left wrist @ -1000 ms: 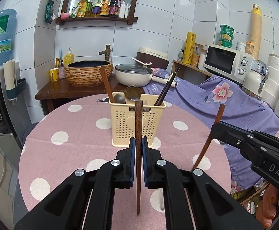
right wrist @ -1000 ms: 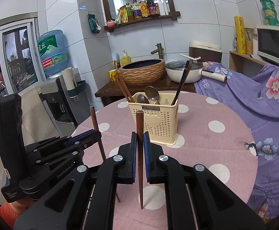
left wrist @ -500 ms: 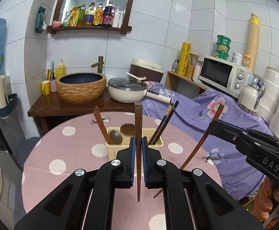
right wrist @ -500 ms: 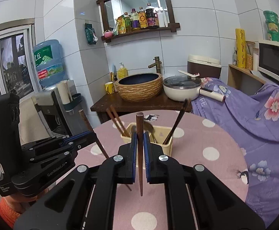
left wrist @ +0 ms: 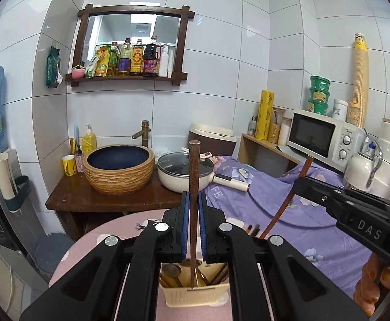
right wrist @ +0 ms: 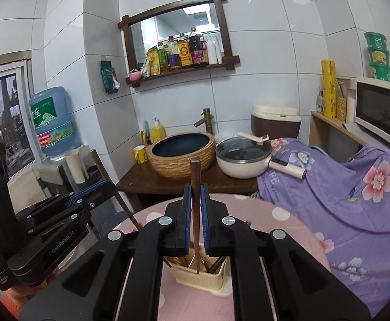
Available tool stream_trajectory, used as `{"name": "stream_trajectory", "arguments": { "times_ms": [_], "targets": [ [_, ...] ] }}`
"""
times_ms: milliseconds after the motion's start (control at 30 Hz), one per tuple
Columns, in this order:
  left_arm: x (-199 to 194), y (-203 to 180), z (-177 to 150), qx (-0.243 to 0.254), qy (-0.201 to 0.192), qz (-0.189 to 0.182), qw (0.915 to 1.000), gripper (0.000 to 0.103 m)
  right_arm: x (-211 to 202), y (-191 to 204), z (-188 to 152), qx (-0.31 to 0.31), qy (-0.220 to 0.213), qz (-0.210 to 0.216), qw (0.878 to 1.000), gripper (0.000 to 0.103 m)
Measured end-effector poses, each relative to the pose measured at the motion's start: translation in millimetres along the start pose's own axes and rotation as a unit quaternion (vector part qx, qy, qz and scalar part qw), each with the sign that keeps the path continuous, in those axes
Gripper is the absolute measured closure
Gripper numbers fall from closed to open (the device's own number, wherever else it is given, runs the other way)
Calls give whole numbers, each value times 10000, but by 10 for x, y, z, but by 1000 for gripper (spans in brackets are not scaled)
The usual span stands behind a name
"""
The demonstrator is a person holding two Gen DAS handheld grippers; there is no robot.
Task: Organize utensils
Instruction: 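Lift the wooden chopsticks with both tools and carry them over the holder, then lower the wooden chopsticks into the holder and open both tools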
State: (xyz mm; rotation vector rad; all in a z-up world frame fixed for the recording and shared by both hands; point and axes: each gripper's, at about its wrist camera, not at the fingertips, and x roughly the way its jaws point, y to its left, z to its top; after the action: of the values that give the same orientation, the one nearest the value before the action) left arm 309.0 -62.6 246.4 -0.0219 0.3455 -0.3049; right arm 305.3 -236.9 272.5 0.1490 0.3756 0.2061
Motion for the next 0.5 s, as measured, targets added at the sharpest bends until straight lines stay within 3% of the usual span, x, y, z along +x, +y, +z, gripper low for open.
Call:
{"name": "stream_trajectory", "arguments": {
  "times_ms": [167, 500],
  "targets": [
    [346, -2, -97, -4, 214, 193, 9996, 96, 291, -73, -127, 62, 102, -187, 9998, 95],
    [803, 64, -708, -16, 739, 249, 9970, 96, 791, -201, -679, 219, 589, -324, 9975, 95]
  ]
}}
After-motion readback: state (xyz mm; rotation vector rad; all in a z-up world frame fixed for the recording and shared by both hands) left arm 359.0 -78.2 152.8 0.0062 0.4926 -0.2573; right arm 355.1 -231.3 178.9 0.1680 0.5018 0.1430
